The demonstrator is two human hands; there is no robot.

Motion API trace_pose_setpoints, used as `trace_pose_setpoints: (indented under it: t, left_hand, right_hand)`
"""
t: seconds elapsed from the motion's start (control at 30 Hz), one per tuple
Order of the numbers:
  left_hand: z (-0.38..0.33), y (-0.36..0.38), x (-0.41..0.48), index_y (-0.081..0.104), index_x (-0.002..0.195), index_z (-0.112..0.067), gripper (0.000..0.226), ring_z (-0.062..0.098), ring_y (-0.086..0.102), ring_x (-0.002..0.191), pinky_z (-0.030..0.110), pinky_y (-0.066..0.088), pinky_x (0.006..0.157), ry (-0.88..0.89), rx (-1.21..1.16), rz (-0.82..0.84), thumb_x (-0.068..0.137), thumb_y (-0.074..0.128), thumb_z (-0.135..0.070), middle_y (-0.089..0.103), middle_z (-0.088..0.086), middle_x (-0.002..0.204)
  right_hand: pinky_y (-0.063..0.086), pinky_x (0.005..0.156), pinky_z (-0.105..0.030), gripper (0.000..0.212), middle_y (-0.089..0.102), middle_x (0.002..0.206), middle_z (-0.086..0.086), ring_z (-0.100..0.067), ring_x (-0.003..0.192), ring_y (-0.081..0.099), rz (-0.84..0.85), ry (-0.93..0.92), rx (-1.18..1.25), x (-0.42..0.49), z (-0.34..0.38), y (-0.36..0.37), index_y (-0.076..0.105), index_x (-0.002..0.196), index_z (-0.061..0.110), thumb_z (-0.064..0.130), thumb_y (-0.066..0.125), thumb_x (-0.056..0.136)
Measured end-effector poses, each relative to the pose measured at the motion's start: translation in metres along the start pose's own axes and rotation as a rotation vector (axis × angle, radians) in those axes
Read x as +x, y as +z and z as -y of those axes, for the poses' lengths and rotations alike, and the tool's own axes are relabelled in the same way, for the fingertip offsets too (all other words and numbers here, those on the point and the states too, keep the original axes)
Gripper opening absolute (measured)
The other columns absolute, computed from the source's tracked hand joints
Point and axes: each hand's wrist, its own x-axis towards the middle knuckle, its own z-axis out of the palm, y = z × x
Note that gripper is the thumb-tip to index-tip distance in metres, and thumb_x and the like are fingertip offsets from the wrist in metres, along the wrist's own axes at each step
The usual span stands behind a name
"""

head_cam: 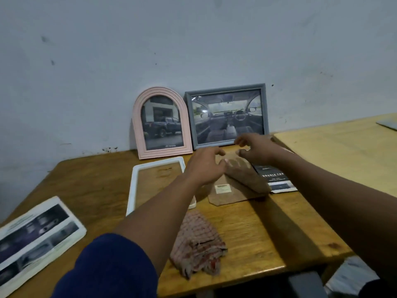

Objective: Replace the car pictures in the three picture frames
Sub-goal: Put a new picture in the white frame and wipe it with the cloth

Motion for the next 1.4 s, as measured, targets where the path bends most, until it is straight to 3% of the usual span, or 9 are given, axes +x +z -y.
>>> trace_pose_setpoints:
  t: [0.23, 0.4, 0.53, 0.8, 0.93, 1.0, 1.07, 1.27, 1.4]
  left_hand:
    - [0.092, -0.088, -0.084, 0.062, 0.135, -0.026, 0.038, 0.021, 0.058, 0.123, 0.031, 0.044, 0.092, -0.3, 0.013, -0.127, 0.097, 0.064, -0.032, 0.061, -0.002, 0.138]
    - [0.149, -0.119, -0.142, 0.053, 0.141, -0.031, 0.046, 0.013, 0.06, 0.104, 0.03, 0.052, 0.078, -0.485, -0.12, -0.146, 0.097, 0.065, -0.033, 0.058, -0.003, 0.141]
    - [0.169, -0.127, -0.166, 0.051, 0.142, -0.029, 0.047, 0.023, 0.056, 0.124, 0.042, 0.05, 0.1, -0.514, 0.089, -0.155, 0.097, 0.062, -0.038, 0.055, 0.001, 0.144]
    - [0.204, -0.155, -0.215, 0.057, 0.139, -0.024, 0.047, 0.028, 0.053, 0.126, 0.047, 0.049, 0.101, -0.59, 0.416, -0.293, 0.097, 0.058, -0.044, 0.058, 0.005, 0.141]
    - [0.232, -0.176, -0.254, 0.049, 0.144, -0.022, 0.055, 0.031, 0.052, 0.125, 0.046, 0.049, 0.098, -0.774, 0.514, -0.345, 0.095, 0.054, -0.047, 0.053, 0.009, 0.144]
    - [0.242, -0.183, -0.271, 0.044, 0.147, -0.021, 0.06, 0.032, 0.05, 0.126, 0.046, 0.046, 0.099, -0.863, 0.507, -0.33, 0.095, 0.053, -0.05, 0.05, 0.011, 0.145]
    - [0.248, -0.186, -0.281, 0.043, 0.149, -0.02, 0.061, 0.032, 0.049, 0.127, 0.046, 0.045, 0.101, -0.874, 0.487, -0.323, 0.096, 0.053, -0.049, 0.05, 0.012, 0.145]
    - [0.25, -0.178, -0.276, 0.044, 0.149, -0.02, 0.057, 0.033, 0.045, 0.128, 0.045, 0.045, 0.103, -0.832, 0.374, -0.432, 0.096, 0.057, -0.037, 0.054, 0.011, 0.144]
    - [0.248, -0.172, -0.273, 0.049, 0.147, -0.018, 0.055, 0.031, 0.05, 0.127, 0.045, 0.046, 0.105, -0.785, 0.328, -0.478, 0.096, 0.061, -0.033, 0.056, 0.01, 0.143]
  right_hand:
    - [0.051, 0.085, -0.03, 0.036, 0.064, 0.122, -0.002, -0.017, 0.106, 0.06, 0.114, -0.188, 0.032, 0.003, 0.129, 0.078, 0.06, 0.127, 0.02, 0.023, 0.068, 0.092]
    - [0.052, 0.094, -0.04, 0.045, 0.06, 0.13, -0.003, -0.024, 0.113, 0.057, 0.114, -0.157, -0.031, 0.003, 0.189, 0.123, 0.056, 0.131, 0.023, 0.03, 0.068, 0.089]
    - [0.053, 0.093, -0.038, 0.042, 0.06, 0.133, -0.002, -0.023, 0.114, 0.059, 0.161, -0.174, -0.022, -0.003, 0.212, 0.15, 0.055, 0.132, 0.024, 0.029, 0.065, 0.092]
    - [0.049, 0.099, -0.039, 0.042, 0.058, 0.136, -0.002, -0.022, 0.119, 0.055, 0.322, -0.391, 0.098, -0.021, 0.29, 0.2, 0.05, 0.135, 0.026, 0.03, 0.061, 0.095]
    - [0.051, 0.095, -0.042, 0.053, 0.059, 0.133, -0.003, -0.023, 0.114, 0.057, 0.378, -0.37, 0.078, -0.034, 0.335, 0.237, 0.047, 0.136, 0.026, 0.038, 0.068, 0.089]
    - [0.046, 0.102, -0.047, 0.062, 0.054, 0.14, -0.006, -0.028, 0.126, 0.049, 0.323, -0.363, -0.005, -0.04, 0.346, 0.251, 0.043, 0.14, 0.025, 0.041, 0.069, 0.087]
    - [0.042, 0.106, -0.046, 0.063, 0.05, 0.144, -0.008, -0.031, 0.133, 0.04, 0.268, -0.351, -0.035, -0.042, 0.352, 0.255, 0.042, 0.143, 0.022, 0.04, 0.067, 0.088]
    - [0.049, 0.097, -0.048, 0.06, 0.058, 0.134, -0.004, -0.027, 0.123, 0.051, 0.228, -0.26, 0.113, -0.043, 0.353, 0.257, 0.048, 0.133, 0.025, 0.03, 0.079, 0.081]
    - [0.058, 0.087, -0.043, 0.072, 0.058, 0.132, -0.003, -0.026, 0.118, 0.058, 0.285, -0.162, 0.379, -0.043, 0.348, 0.244, 0.046, 0.134, 0.027, 0.007, 0.083, 0.075]
